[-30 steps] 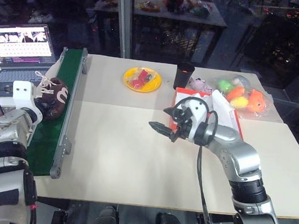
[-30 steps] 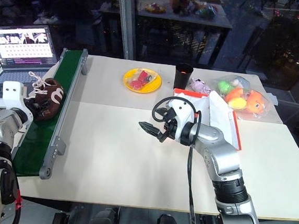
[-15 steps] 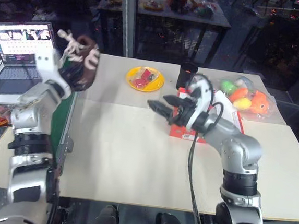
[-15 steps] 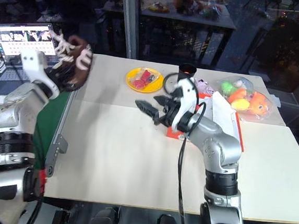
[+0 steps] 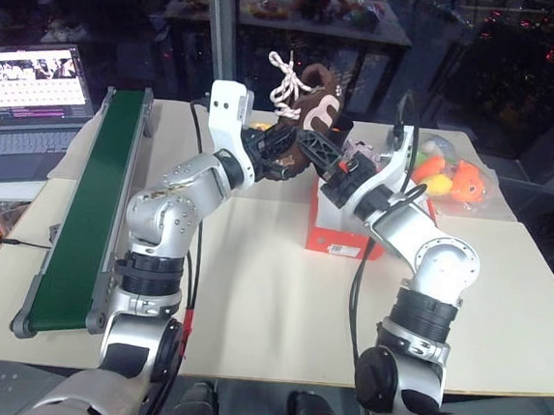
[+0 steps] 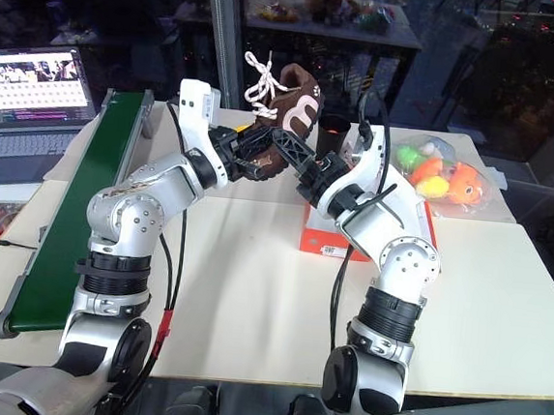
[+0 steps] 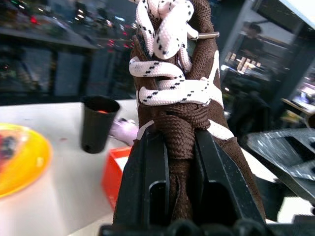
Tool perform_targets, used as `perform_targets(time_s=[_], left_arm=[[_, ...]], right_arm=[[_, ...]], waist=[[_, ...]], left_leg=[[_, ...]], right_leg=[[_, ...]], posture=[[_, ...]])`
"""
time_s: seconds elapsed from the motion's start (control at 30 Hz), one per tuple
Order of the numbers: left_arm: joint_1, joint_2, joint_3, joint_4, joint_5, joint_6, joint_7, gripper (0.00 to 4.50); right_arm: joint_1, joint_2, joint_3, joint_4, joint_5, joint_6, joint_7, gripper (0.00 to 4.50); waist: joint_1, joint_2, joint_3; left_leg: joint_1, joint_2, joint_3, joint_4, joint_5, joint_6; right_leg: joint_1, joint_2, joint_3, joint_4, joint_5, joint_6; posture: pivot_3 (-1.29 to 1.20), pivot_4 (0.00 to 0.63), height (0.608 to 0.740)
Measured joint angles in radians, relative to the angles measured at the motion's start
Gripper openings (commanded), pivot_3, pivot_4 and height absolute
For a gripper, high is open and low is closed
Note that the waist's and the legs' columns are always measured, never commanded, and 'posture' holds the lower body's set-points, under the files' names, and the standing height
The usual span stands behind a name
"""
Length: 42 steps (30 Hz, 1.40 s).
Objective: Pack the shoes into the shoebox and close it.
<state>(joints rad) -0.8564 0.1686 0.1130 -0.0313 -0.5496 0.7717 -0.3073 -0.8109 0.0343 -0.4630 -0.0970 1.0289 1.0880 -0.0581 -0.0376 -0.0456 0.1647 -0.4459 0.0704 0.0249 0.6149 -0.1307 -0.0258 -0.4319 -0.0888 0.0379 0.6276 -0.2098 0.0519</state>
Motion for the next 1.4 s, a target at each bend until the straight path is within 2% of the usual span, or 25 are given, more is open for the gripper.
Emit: perform_targets(time_s=[0.07, 0.33, 0.37, 0.4, 0.43, 0.73, 0.87, 1.0, 1.1, 1.2, 1.4], left_arm=[[0.001, -0.004, -0.001, -0.008, -0.002, 0.004, 0.004, 0.31], [0.006, -0.009, -0.006, -0.032, -0.002, 0.023, 0.021, 0.31], [0.006, -0.009, -0.005, -0.040, -0.003, 0.024, 0.024, 0.95], [0.006, -0.009, -0.004, -0.045, -0.003, 0.025, 0.026, 1.12], [0.006, -0.010, 0.000, -0.050, -0.004, 0.026, 0.029, 1.31], [0.011, -0.015, 0.045, -0.069, -0.045, 0.044, 0.049, 4.47], [0.011, 0.002, 0.046, -0.067, -0.045, 0.049, 0.051, 4.50], [0.035, 0.057, 0.075, -0.066, -0.032, 0.046, 0.064, 4.50], [0.062, 0.100, 0.081, -0.062, 0.009, 0.034, 0.075, 4.50], [0.095, 0.120, 0.054, -0.070, 0.039, 0.021, 0.061, 4.50], [0.148, 0.124, 0.021, -0.127, 0.054, 0.013, 0.051, 4.50]], right_arm=[[0.001, 0.000, 0.000, 0.000, 0.015, -0.002, -0.019, 3.83], [0.011, 0.001, 0.004, -0.013, 0.062, -0.048, -0.075, 1.08], [0.012, 0.001, 0.007, -0.013, 0.066, -0.055, -0.079, 0.58], [0.012, 0.000, 0.009, -0.013, 0.071, -0.058, -0.079, 0.41], [0.012, -0.002, 0.010, -0.013, 0.073, -0.063, -0.080, 0.32], [-0.002, -0.060, 0.021, 0.031, 0.067, -0.153, -0.088, 0.26], [-0.011, -0.123, 0.053, 0.066, 0.008, -0.181, -0.073, 0.25], [-0.030, -0.391, 0.212, 0.175, -0.241, -0.207, 0.011, 0.25], [-0.033, -0.491, 0.256, 0.297, -0.374, -0.237, 0.058, 0.25], [-0.048, -0.537, 0.318, 0.432, -0.476, -0.262, 0.130, 0.25], [-0.113, -0.550, 0.396, 0.686, -0.618, -0.318, 0.263, 0.25]], waist=[[0.000, 0.000, 0.000], [-0.002, 0.000, 0.000], [-0.002, 0.000, 0.000], [-0.002, 0.000, 0.000], [-0.002, 0.000, 0.000], [-0.002, 0.001, 0.000], [-0.002, 0.002, 0.001], [0.003, 0.003, 0.002], [0.004, 0.003, 0.002], [-0.002, 0.003, 0.002], [-0.005, 0.004, 0.004]], left_leg=[[0.000, 0.000, 0.000, 0.000, 0.000, 0.000], [-0.001, 0.000, 0.000, 0.000, 0.000, 0.000], [-0.001, 0.000, -0.001, 0.000, 0.000, 0.000], [-0.001, 0.000, -0.001, 0.000, 0.000, 0.000], [-0.001, 0.000, -0.001, 0.000, 0.000, 0.000], [-0.001, 0.000, -0.001, 0.000, 0.000, 0.000], [-0.001, 0.000, -0.001, 0.000, 0.000, 0.000], [-0.001, -0.001, -0.001, -0.001, 0.000, 0.000], [-0.001, -0.001, 0.000, -0.002, 0.000, 0.000], [-0.001, -0.002, 0.000, -0.003, 0.000, 0.001], [-0.001, -0.002, 0.000, -0.004, 0.000, 0.001]], right_leg=[[0.000, 0.000, 0.000, 0.000, 0.000, 0.000], [0.000, 0.000, 0.000, -0.001, 0.000, 0.000], [0.000, 0.000, 0.000, -0.001, 0.000, 0.000], [0.000, 0.000, 0.000, -0.001, 0.000, 0.000], [0.000, 0.000, 0.000, -0.001, 0.000, 0.000], [0.000, 0.000, 0.000, -0.001, 0.000, 0.000], [0.000, 0.000, 0.000, -0.002, 0.000, 0.000], [0.000, -0.001, 0.000, -0.003, -0.003, 0.004], [0.000, -0.001, 0.001, -0.004, -0.003, 0.004], [-0.001, 0.000, 0.002, -0.004, -0.001, 0.001], [-0.002, 0.000, 0.003, -0.004, -0.001, 0.001]], posture=[[0.00, 0.150, 0.736], [0.00, 0.150, 0.736], [0.00, 0.150, 0.736], [0.00, 0.150, 0.736], [0.00, 0.150, 0.736], [0.00, 0.150, 0.736], [0.00, 0.150, 0.736], [0.00, 0.150, 0.736], [0.00, 0.150, 0.736], [0.00, 0.150, 0.736], [0.00, 0.150, 0.736]])
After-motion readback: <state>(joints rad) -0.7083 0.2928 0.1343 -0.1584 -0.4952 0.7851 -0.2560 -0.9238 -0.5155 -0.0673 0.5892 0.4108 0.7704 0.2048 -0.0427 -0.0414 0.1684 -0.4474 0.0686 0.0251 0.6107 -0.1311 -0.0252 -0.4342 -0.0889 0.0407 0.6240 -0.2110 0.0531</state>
